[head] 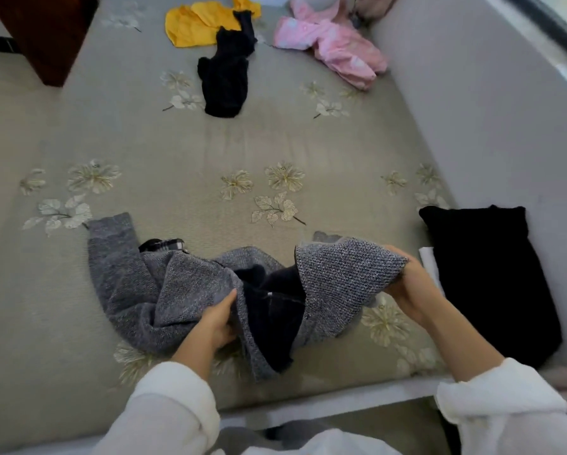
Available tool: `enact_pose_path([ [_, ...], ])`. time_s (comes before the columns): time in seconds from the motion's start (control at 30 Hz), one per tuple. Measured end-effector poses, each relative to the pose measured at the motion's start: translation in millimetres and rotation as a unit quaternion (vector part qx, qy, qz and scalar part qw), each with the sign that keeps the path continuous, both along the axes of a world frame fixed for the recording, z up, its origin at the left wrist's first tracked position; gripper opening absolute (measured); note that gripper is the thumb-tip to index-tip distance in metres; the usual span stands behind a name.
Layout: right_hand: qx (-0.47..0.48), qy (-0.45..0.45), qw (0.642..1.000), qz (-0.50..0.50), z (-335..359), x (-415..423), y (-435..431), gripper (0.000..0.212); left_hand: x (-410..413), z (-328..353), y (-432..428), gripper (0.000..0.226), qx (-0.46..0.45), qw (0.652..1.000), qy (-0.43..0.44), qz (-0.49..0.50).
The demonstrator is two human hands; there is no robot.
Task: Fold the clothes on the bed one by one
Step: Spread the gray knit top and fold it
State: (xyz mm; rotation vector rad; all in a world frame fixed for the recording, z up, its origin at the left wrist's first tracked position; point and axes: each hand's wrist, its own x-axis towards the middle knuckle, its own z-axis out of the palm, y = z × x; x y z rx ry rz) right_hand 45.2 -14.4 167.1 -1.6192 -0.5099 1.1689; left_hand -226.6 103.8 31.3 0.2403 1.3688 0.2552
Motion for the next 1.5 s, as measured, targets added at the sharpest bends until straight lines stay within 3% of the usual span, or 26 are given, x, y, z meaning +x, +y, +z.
enact_pose_path([
  [0.13,0.027,0.037,0.999,0.004,14,14,-14,0.034,-9,11,9,0.020,-0.043,0.997,-0.039,-0.055],
  [0.17,0.006,0.008,1.000,-0.001,17,18,-15,0.033,-17,15,18,0.018,-0.047,0.996,-0.034,-0.069],
  [0.23,-0.092,-0.145,0.985,0.001,16,31,-7,0.034,-31,31,39,0.017,-0.045,0.996,-0.010,-0.081],
  [0.33,-0.281,-0.353,0.887,0.096,18,53,28,0.022,-34,73,84,0.024,0.015,0.999,0.015,-0.035],
  [0.37,-0.312,-0.339,0.881,0.103,23,57,42,0.022,-29,93,101,0.024,0.054,0.998,0.008,-0.011],
  [0.4,-0.316,-0.290,0.899,0.090,28,62,59,0.021,-23,115,118,0.025,0.101,0.995,-0.007,0.014],
  [0.5,-0.225,-0.130,0.964,-0.058,55,74,109,0.018,-5,185,167,0.029,0.240,0.964,-0.080,0.087],
  [0.6,-0.078,-0.121,0.981,-0.127,86,91,155,0.024,5,250,206,0.031,0.364,0.920,-0.086,0.120],
  [0.7,0.054,-0.222,0.958,-0.172,123,110,179,0.034,13,304,227,0.013,0.481,0.864,-0.087,0.121],
  [0.8,0.119,-0.313,0.915,-0.226,157,121,180,0.036,18,340,235,0.011,0.571,0.807,-0.098,0.115],
  [0.9,0.159,-0.330,0.898,-0.244,168,123,169,0.041,16,352,228,0.020,0.592,0.788,-0.115,0.125],
  [1.0,0.173,-0.337,0.897,-0.226,155,121,144,0.047,12,343,198,0.009,0.613,0.774,-0.108,0.116],
  [1.1,0.164,-0.367,0.900,-0.169,121,126,111,0.061,4,303,155,0.018,0.599,0.788,-0.074,0.123],
  [1.2,0.087,-0.396,0.908,-0.107,71,131,73,0.057,-4,234,109,0.023,0.577,0.815,0.018,0.043],
  [1.37,-0.115,-0.402,0.907,0.050,-35,127,11,0.058,-3,88,34,0.004,0.292,0.951,0.099,-0.007],
  [1.43,-0.217,-0.361,0.899,0.122,-83,119,-14,0.056,1,41,-3,0.004,0.188,0.971,0.133,-0.059],
  [1.5,-0.299,-0.284,0.903,0.119,-127,104,-39,0.054,5,7,-37,0.006,0.116,0.976,0.166,-0.082],
])
